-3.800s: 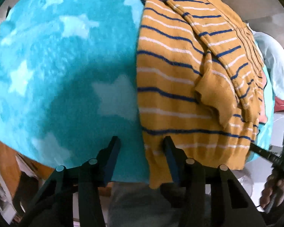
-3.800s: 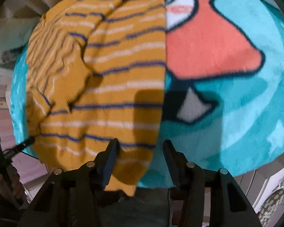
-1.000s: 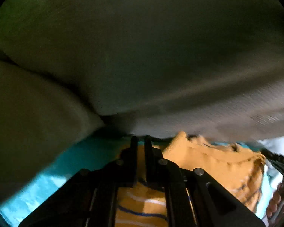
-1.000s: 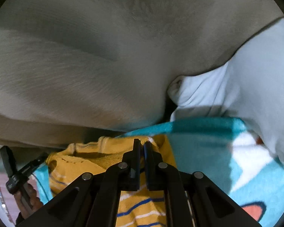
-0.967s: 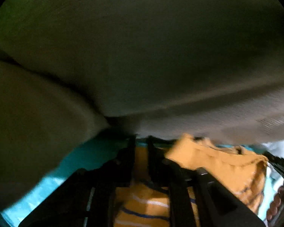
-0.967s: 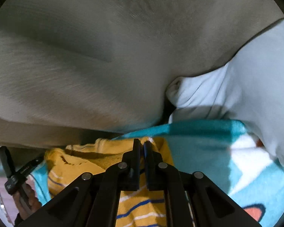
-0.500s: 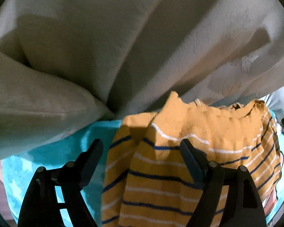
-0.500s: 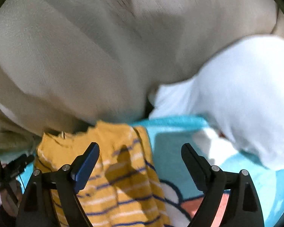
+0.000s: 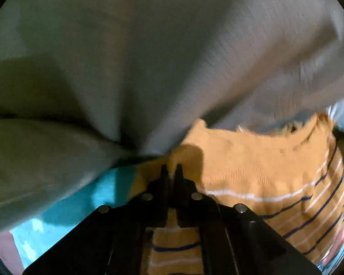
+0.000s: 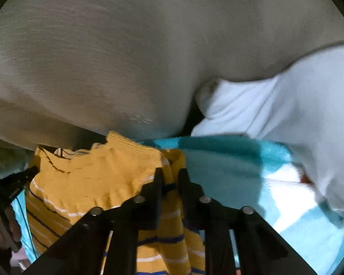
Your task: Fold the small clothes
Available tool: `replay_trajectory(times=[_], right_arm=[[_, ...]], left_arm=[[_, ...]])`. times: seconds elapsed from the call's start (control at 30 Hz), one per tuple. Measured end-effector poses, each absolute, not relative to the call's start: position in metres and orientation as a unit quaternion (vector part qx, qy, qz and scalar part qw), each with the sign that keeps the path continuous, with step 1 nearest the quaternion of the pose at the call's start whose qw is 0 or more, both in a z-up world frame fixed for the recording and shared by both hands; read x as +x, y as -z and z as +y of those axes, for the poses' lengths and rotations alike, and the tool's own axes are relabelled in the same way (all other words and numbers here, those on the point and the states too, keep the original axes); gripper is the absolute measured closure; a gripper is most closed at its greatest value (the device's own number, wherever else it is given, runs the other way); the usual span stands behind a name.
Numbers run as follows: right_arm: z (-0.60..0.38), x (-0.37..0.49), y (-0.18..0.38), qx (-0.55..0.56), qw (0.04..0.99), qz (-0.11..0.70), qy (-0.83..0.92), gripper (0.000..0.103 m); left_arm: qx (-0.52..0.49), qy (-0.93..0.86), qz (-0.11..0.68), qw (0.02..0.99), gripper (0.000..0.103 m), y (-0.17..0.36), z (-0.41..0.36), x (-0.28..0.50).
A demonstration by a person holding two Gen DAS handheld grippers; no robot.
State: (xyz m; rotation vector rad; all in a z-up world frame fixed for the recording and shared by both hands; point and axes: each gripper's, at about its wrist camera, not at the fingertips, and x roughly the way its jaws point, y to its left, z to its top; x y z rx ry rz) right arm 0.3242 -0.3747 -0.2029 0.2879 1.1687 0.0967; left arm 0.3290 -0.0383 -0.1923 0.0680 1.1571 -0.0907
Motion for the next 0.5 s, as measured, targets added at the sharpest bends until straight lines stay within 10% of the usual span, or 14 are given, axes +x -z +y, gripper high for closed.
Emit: replay_trajectory(times=[0.2, 0.33, 0.5], right_arm=[[-0.373, 0.333, 0.225, 0.129, 0.813, 0.567, -0.025, 0.083], [-0.388, 0.327, 0.209, 0.159, 0.813, 0.560, -0.020, 0.040], [-0.418, 0.247, 0.161, 0.210, 0.820, 0.531, -0.044, 0.019]], left_arm=[[0.056, 0.002, 0.577, 0.815, 0.093, 0.225, -0.024, 0.339], [0.055, -0.007, 0.558, 0.828, 0.031, 0.202, -0.018, 0.321], [-0.004, 0.046, 0.577, 0.815, 0.030, 0.182, 0.018, 0.253]])
